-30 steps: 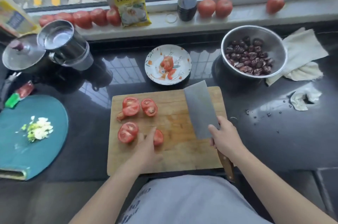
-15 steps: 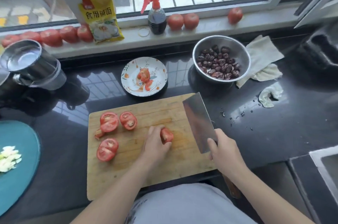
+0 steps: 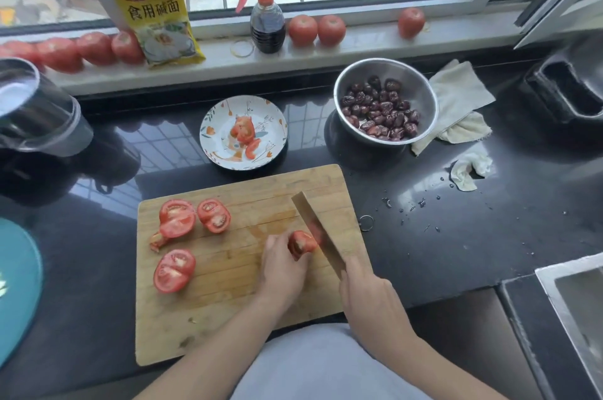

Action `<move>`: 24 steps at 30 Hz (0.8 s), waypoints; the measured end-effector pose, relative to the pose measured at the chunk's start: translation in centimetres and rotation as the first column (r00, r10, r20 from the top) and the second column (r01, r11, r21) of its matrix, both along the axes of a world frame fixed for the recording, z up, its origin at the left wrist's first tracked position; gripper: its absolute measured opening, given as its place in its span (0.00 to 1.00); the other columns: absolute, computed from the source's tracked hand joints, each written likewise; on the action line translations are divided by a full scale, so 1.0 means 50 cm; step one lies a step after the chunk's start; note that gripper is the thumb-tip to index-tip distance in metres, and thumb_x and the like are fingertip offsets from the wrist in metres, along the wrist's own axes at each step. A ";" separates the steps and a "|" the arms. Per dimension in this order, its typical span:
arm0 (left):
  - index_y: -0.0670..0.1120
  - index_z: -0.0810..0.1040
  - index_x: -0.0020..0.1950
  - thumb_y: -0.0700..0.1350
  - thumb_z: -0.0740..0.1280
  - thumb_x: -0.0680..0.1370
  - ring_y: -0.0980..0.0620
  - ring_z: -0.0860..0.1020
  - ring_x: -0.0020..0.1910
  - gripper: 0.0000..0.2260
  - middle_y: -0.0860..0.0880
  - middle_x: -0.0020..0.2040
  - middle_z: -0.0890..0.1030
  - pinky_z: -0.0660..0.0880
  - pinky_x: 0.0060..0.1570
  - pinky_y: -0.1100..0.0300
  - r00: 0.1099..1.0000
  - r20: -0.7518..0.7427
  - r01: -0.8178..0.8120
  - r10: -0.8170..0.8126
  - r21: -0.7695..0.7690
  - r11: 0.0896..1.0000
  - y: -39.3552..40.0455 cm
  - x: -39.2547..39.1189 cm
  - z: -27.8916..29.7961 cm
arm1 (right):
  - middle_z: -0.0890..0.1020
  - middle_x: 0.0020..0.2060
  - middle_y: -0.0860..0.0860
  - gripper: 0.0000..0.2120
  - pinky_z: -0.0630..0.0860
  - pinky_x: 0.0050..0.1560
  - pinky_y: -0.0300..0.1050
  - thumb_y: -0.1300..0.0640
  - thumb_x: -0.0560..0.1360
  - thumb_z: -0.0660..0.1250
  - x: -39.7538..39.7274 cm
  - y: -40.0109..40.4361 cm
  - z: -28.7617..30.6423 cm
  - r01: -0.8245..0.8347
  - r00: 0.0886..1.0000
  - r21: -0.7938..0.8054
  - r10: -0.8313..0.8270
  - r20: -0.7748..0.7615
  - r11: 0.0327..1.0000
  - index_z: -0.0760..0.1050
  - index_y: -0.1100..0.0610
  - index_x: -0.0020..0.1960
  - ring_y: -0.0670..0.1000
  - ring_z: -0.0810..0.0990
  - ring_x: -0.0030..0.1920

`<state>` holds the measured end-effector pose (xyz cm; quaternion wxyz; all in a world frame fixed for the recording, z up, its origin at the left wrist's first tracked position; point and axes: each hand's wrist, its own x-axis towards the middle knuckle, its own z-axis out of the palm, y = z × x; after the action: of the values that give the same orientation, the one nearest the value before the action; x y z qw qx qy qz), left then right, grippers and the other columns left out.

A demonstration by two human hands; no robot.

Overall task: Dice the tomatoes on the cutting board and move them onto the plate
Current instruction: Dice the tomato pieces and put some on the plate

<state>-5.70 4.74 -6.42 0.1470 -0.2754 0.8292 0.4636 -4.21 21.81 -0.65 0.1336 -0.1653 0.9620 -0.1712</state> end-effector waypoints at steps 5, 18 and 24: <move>0.49 0.79 0.70 0.48 0.74 0.79 0.48 0.78 0.57 0.19 0.53 0.57 0.74 0.77 0.65 0.47 0.999 0.038 -0.039 0.038 0.031 0.999 -0.004 -0.010 0.001 | 0.53 0.29 0.44 0.21 0.60 0.16 0.45 0.70 0.64 0.74 0.007 -0.001 -0.006 -0.081 0.992 0.084 0.088 -0.088 0.993 0.65 0.53 0.41 0.52 0.53 0.23; 0.55 0.73 0.75 0.53 0.66 0.83 0.48 0.78 0.63 0.19 0.53 0.61 0.82 0.76 0.64 0.50 0.990 0.086 0.115 -0.114 -0.005 0.993 -0.016 0.014 0.005 | 0.71 0.26 0.48 0.15 0.72 0.28 0.57 0.60 0.79 0.61 -0.001 0.036 -0.033 0.132 0.991 0.015 -0.132 0.003 0.991 0.56 0.48 0.43 0.59 0.72 0.26; 0.51 0.77 0.64 0.53 0.69 0.82 0.56 0.80 0.49 0.13 0.56 0.48 0.81 0.77 0.45 0.58 0.994 0.112 -0.024 0.017 0.064 0.998 -0.005 0.020 0.013 | 0.70 0.24 0.49 0.23 0.61 0.17 0.44 0.66 0.65 0.74 0.005 0.020 0.009 -0.013 1.000 0.174 0.013 0.001 0.985 0.62 0.52 0.44 0.56 0.71 0.18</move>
<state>-4.68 4.49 -5.77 0.1971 -0.3043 0.8014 0.4758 -3.98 22.80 -0.18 0.1486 -0.1593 0.9722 -0.0857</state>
